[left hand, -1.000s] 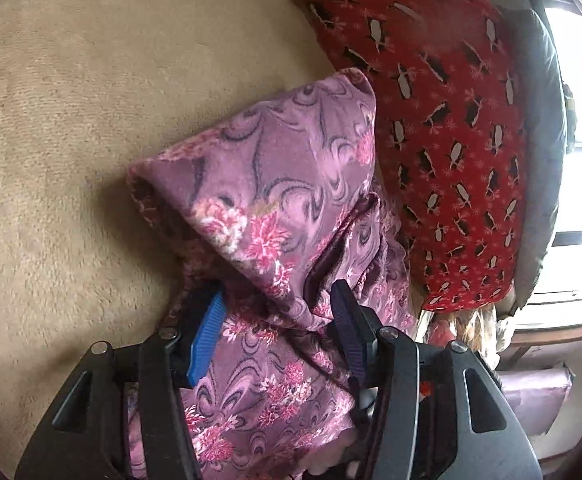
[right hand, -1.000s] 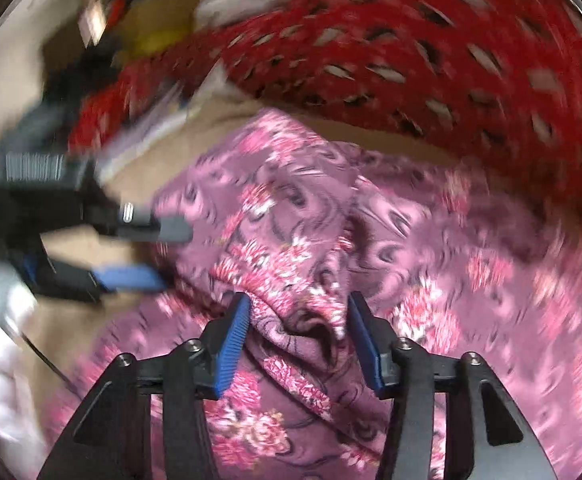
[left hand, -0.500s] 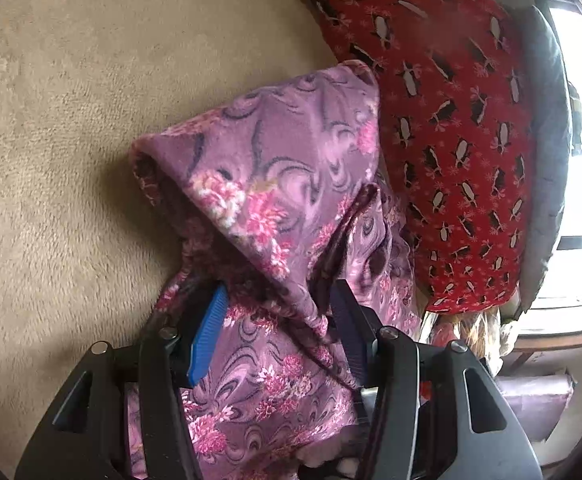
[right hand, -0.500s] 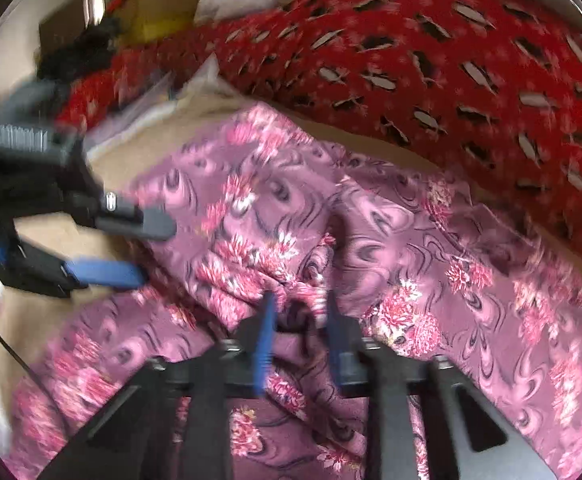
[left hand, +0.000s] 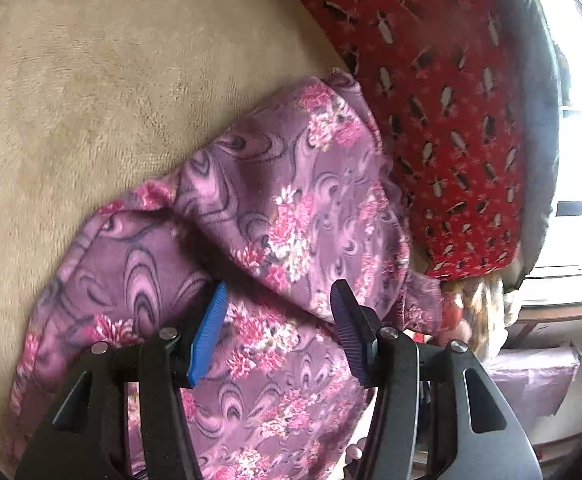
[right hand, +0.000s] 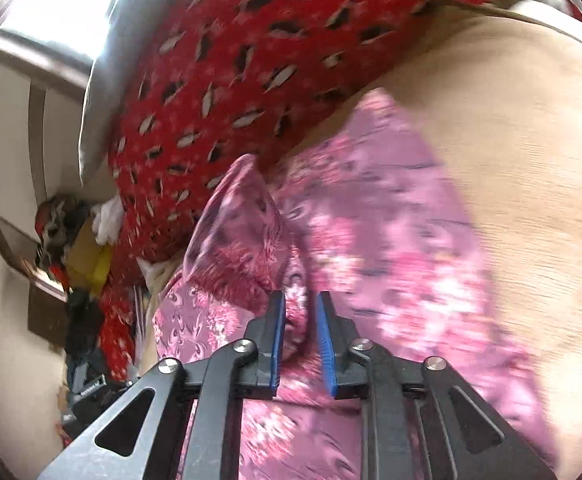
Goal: Fold small clothes
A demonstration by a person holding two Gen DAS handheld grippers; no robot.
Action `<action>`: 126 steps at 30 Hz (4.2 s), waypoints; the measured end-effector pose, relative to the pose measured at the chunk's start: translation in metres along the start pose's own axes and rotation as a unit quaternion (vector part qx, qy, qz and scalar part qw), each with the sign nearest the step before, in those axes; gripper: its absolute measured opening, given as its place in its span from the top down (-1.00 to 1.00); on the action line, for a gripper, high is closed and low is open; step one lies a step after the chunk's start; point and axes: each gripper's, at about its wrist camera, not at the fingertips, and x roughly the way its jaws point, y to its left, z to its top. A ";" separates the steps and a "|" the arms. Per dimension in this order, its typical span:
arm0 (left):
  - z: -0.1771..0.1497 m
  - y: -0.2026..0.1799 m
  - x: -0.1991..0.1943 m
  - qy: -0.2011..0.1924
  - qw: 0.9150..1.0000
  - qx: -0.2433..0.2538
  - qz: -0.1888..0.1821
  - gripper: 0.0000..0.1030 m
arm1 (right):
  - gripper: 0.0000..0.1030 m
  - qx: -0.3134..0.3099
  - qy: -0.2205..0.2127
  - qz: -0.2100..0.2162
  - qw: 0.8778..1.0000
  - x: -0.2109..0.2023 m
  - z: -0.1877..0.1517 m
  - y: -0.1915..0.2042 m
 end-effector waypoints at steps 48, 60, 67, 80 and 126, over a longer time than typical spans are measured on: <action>0.013 0.012 0.002 0.000 0.999 0.044 -0.010 0.46 | 0.93 -0.578 0.188 -0.091 0.789 0.239 -0.069 0.261; 0.001 0.000 -0.026 -0.012 0.995 0.095 -0.019 0.52 | 0.64 -0.308 0.137 -0.007 0.941 0.215 0.017 0.216; 0.012 -0.013 0.000 -0.021 0.990 0.117 0.078 0.21 | 0.53 -0.255 0.175 -0.027 0.950 0.202 -0.022 0.154; -0.032 -0.042 0.021 -0.015 0.958 0.218 0.187 0.01 | 0.71 -0.036 0.080 -0.073 0.993 -0.027 -0.011 -0.031; -0.166 0.150 -0.174 0.095 0.993 0.045 0.060 0.85 | 0.88 -0.058 0.116 0.074 0.989 -0.229 -0.228 -0.068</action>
